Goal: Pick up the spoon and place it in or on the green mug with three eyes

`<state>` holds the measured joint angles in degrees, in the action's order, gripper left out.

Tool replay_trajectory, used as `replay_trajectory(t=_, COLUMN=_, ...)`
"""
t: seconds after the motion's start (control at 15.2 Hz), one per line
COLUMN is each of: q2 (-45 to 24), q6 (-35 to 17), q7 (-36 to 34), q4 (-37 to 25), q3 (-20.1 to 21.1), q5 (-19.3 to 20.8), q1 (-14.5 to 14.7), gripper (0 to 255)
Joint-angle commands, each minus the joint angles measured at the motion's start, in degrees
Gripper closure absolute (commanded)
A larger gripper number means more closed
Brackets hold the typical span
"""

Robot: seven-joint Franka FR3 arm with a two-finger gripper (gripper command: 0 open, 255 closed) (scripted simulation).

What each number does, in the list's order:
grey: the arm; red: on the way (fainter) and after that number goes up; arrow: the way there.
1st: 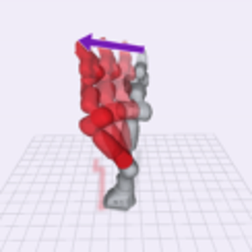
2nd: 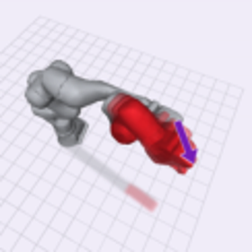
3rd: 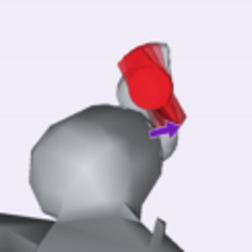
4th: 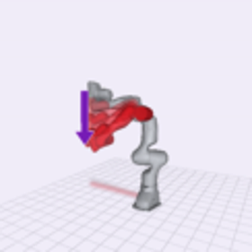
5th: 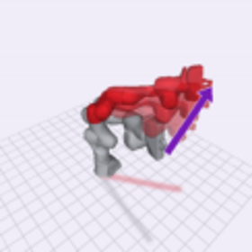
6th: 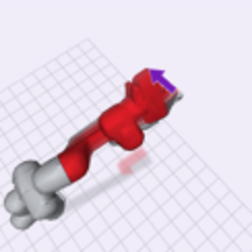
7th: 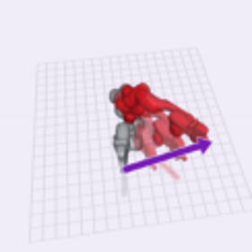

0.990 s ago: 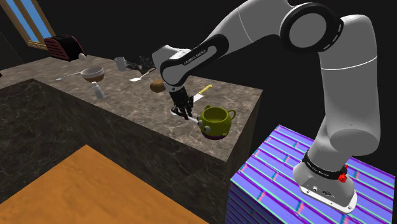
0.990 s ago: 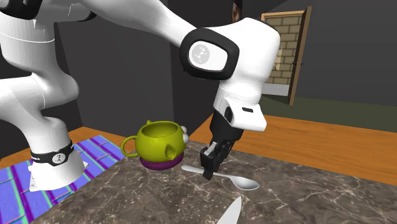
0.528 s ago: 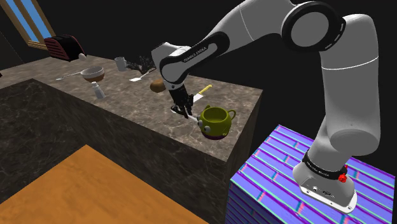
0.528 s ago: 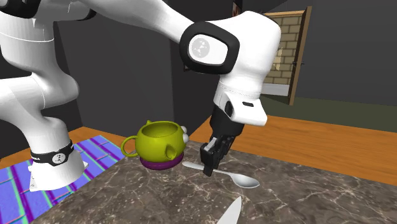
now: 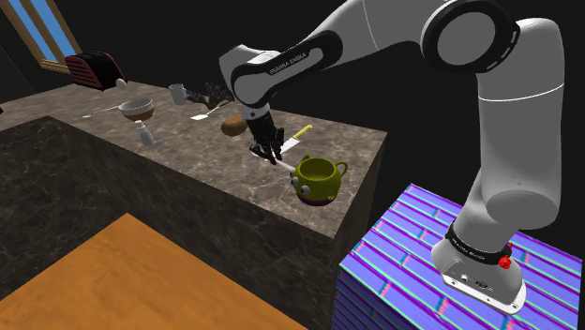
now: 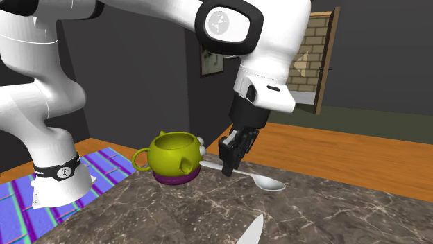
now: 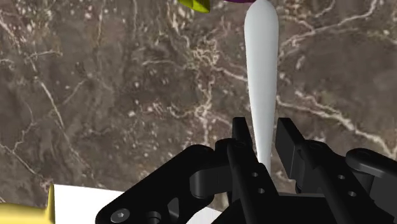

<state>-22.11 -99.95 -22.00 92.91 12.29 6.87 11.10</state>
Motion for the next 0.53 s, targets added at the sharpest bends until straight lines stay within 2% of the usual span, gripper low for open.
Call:
replay_trajectory(t=0.0, q2=0.42, q6=1.43, q7=0.12, q4=-1.0, q3=0.05, q5=-0.12, q1=0.01, gripper=255)
replay_trajectory(t=0.46, q2=1.53, q6=6.33, q7=0.49, q4=-4.83, q3=0.18, q5=-0.42, q1=0.08, gripper=255)
